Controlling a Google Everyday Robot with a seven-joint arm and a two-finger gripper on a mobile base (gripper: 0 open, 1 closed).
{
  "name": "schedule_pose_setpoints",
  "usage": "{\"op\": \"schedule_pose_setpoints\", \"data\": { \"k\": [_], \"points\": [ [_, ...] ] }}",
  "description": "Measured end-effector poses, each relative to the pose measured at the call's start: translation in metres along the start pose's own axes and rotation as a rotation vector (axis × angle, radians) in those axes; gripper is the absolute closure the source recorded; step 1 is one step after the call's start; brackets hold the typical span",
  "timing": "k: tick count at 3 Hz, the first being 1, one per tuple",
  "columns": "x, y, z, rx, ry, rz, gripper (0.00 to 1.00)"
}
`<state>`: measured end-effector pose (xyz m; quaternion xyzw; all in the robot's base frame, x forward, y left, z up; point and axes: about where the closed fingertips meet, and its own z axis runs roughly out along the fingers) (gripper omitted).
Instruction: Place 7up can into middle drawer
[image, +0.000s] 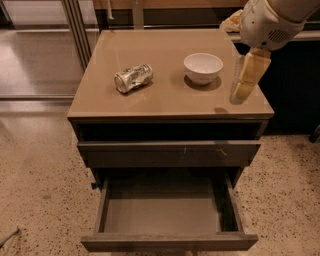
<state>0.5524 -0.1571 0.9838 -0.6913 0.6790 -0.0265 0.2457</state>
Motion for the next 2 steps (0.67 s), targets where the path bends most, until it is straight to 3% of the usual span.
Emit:
{"op": "schedule_pose_setpoints", "data": {
  "k": [1,2],
  "points": [
    [-0.046,-0.049,0.026,-0.008,-0.081,-0.094,0.0],
    [-0.087,-0.084,0.057,-0.027,-0.201,-0.155,0.0]
  ]
}}
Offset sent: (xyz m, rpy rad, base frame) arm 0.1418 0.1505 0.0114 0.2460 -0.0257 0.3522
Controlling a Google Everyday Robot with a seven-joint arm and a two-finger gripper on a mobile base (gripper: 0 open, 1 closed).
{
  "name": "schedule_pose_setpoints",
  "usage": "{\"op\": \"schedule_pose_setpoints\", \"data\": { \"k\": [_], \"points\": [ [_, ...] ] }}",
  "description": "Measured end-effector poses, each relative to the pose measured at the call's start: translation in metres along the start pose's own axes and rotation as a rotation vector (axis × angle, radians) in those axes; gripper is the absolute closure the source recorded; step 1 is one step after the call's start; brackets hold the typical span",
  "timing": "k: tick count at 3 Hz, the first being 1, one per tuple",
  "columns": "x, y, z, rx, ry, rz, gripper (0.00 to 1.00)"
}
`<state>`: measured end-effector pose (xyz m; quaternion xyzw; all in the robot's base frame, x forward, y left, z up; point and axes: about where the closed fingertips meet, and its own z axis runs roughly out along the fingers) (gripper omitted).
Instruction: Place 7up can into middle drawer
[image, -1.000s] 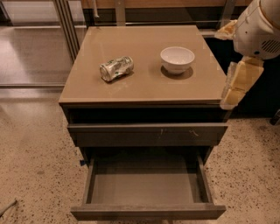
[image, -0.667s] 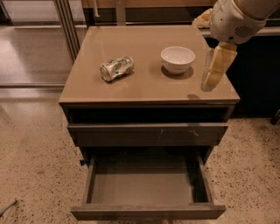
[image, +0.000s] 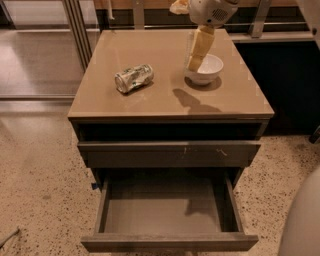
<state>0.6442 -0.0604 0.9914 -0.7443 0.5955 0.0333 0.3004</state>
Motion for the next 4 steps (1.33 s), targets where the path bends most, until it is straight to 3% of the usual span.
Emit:
{"op": "schedule_pose_setpoints", "data": {
  "k": [2,4],
  "points": [
    [0.001,-0.01,0.01,0.018,-0.029,-0.006,0.0],
    [0.006,-0.034,0.062,0.014,-0.094,-0.029,0.0]
  ]
}}
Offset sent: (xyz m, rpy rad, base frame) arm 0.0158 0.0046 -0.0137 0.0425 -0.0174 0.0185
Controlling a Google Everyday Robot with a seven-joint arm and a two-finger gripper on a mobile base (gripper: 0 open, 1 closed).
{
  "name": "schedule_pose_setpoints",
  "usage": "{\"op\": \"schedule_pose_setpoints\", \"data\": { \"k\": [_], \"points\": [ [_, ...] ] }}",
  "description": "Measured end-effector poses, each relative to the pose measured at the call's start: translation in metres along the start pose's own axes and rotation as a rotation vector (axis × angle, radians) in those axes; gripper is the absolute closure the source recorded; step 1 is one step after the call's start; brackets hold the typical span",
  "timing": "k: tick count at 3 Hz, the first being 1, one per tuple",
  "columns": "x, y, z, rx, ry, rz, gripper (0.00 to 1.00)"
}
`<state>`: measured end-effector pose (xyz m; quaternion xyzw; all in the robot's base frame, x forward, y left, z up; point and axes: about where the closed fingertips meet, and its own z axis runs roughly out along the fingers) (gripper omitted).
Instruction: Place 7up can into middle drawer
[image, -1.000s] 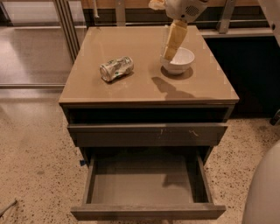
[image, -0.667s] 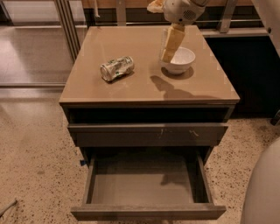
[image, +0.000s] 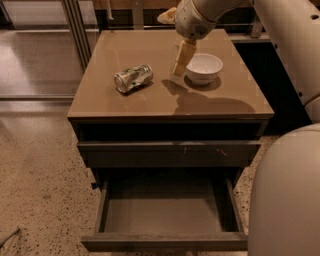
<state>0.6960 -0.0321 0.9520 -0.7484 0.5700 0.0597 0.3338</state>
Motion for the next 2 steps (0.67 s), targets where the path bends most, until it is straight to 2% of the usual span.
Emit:
{"op": "schedule_pose_setpoints", "data": {
  "k": [2],
  "points": [
    [0.014,-0.012,0.043,-0.055,-0.07,0.061,0.0]
  ]
}}
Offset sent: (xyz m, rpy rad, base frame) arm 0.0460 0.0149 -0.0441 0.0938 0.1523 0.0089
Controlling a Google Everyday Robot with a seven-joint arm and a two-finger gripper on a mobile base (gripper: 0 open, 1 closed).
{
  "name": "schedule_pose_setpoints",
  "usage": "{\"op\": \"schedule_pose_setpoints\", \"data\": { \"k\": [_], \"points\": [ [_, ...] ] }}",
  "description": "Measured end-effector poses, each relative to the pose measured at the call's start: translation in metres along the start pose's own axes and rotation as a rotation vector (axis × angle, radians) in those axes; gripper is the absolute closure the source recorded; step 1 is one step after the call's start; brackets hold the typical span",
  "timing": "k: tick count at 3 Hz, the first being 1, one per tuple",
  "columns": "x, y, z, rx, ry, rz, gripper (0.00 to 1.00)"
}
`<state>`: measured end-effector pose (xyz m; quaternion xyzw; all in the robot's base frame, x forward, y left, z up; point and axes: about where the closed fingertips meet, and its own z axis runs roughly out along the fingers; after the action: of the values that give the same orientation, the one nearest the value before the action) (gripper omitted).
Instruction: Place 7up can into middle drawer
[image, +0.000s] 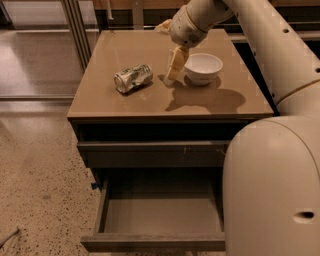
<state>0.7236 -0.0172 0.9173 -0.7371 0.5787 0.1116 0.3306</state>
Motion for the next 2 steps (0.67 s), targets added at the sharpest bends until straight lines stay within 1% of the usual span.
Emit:
{"op": "schedule_pose_setpoints", "data": {
  "k": [1,2],
  "points": [
    [0.005,-0.002,0.016,-0.029,-0.038,0.031,0.0],
    [0.007,-0.004,0.031,-0.047,-0.104,0.063,0.0]
  ]
}}
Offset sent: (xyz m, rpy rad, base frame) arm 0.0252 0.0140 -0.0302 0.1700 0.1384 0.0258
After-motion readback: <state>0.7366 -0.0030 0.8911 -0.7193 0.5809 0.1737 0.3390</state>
